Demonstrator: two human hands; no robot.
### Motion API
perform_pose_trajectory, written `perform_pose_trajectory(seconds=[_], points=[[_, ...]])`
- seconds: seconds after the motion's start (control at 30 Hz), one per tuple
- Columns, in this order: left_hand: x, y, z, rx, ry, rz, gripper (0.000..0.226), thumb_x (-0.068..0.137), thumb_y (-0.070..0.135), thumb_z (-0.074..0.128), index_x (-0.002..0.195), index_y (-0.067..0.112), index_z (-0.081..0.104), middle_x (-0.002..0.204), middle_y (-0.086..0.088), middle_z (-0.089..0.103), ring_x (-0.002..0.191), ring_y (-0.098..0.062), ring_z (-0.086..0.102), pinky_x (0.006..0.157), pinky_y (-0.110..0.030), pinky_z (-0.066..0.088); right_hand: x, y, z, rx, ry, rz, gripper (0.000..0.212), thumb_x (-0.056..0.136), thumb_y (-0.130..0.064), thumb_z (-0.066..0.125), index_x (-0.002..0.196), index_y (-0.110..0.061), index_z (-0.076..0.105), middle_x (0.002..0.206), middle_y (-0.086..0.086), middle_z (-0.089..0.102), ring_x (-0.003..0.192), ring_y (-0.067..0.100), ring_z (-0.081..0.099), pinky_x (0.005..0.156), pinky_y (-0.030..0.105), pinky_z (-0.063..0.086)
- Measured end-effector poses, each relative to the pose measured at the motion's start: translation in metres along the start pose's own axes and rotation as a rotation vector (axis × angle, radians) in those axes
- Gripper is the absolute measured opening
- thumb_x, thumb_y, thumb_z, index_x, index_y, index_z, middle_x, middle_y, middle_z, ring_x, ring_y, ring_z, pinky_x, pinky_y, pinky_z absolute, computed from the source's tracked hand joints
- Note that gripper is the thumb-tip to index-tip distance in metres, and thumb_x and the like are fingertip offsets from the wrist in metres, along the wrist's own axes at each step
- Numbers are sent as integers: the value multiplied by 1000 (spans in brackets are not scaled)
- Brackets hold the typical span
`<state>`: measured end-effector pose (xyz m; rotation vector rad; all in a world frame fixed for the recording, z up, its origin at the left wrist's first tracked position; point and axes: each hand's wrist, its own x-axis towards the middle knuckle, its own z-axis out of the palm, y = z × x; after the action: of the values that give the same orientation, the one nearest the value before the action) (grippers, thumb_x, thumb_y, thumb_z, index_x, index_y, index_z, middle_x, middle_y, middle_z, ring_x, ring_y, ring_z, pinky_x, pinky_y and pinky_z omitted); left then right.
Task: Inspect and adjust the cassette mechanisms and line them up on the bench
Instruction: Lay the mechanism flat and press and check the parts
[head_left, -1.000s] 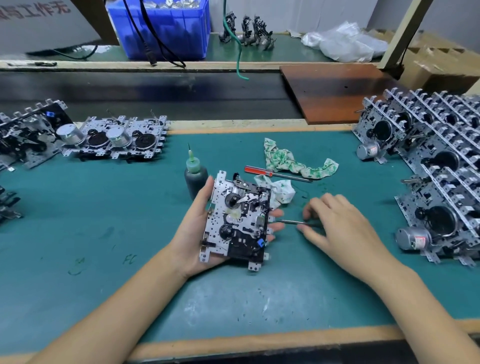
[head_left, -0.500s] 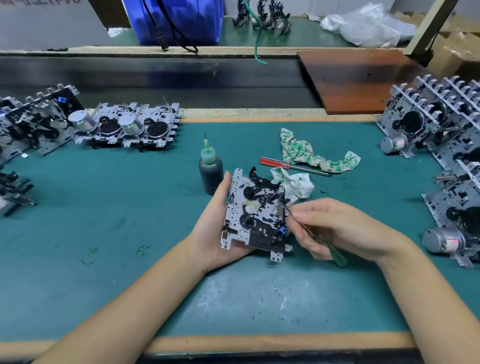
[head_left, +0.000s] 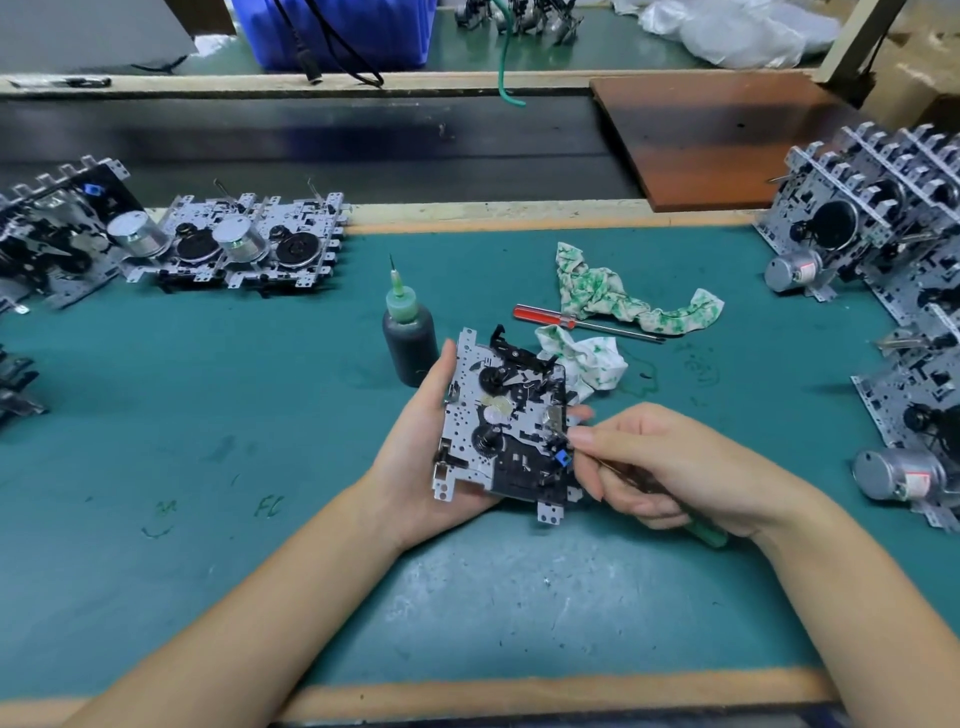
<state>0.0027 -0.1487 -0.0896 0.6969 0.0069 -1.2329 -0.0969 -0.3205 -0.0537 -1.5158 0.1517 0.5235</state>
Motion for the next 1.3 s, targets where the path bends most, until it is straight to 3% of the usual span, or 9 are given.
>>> perform_pose_trajectory(seconds=[0.2, 0.47, 0.6, 0.83, 1.0, 1.3], points=[[0, 0, -1, 19, 36, 2, 69, 86, 64, 39, 113, 8, 70, 125, -16, 62, 113, -28, 62, 89, -39, 54, 1, 2, -1, 10, -7, 7, 41, 90, -34, 48, 58, -12, 61, 38, 2, 43, 29, 7, 31, 32, 13, 29], [-2, 0, 3, 22, 42, -2, 69, 89, 63, 36, 111, 9, 71, 123, -16, 64, 111, -27, 63, 90, -39, 54, 2, 2, -2, -64, -8, -16, 35, 82, -43, 52, 60, -18, 63, 44, 7, 56, 29, 8, 40, 31, 14, 31], [-3, 1, 5, 42, 57, -6, 72, 88, 64, 37, 122, 7, 63, 128, -19, 59, 118, -30, 58, 99, -41, 47, 2, 3, -2, -63, -17, -9, 33, 81, -43, 53, 61, -19, 63, 47, 10, 59, 28, 7, 37, 30, 13, 26], [-3, 1, 5, 65, 116, 1, 71, 89, 64, 38, 124, 7, 62, 128, -19, 59, 119, -31, 57, 101, -43, 43, 2, 1, 2, -197, 38, -10, 47, 89, -44, 43, 51, -21, 55, 34, 0, 46, 26, 6, 30, 34, 16, 24], [-2, 0, 7, 94, 151, 29, 68, 85, 65, 39, 112, 11, 70, 118, -15, 67, 106, -28, 66, 86, -39, 55, 1, -1, 5, -196, 41, 30, 51, 91, -42, 40, 47, -18, 46, 30, -1, 40, 24, 7, 27, 32, 14, 23], [0, -3, 9, 93, 152, 52, 66, 88, 65, 35, 108, 12, 70, 115, -15, 68, 104, -27, 67, 81, -37, 57, 4, -1, 2, -192, 58, 66, 58, 98, -33, 39, 43, -16, 39, 29, -1, 28, 26, 9, 20, 38, 6, 34]])
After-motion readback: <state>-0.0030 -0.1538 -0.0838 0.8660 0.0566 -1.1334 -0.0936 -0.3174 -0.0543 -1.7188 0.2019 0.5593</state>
